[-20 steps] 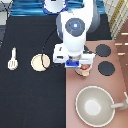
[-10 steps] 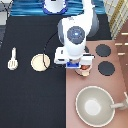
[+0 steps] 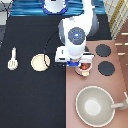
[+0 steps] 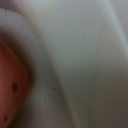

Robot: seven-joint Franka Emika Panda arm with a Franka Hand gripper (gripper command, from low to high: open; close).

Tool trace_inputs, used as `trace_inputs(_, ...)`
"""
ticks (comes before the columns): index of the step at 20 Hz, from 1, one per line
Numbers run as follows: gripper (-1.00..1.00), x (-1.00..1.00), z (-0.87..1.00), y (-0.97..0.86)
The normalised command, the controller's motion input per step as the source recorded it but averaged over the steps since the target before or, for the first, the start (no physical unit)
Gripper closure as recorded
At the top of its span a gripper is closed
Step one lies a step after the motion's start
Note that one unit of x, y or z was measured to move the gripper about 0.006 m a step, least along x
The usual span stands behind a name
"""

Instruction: Take the lid off the pot, put the pot on the plate, and use the tool to push the pot to the front of the table.

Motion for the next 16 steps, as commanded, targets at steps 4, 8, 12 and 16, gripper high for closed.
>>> trace_inputs(4, 1.0, -0.06, 0.09, 0.05)
trace_inputs(8, 1.0, 0.0, 0.09, 0.05)
trace_inputs(12, 1.0, 0.02, 0.13, 0.1)
trace_inputs(16, 1.0, 0.0, 0.27, 0.16)
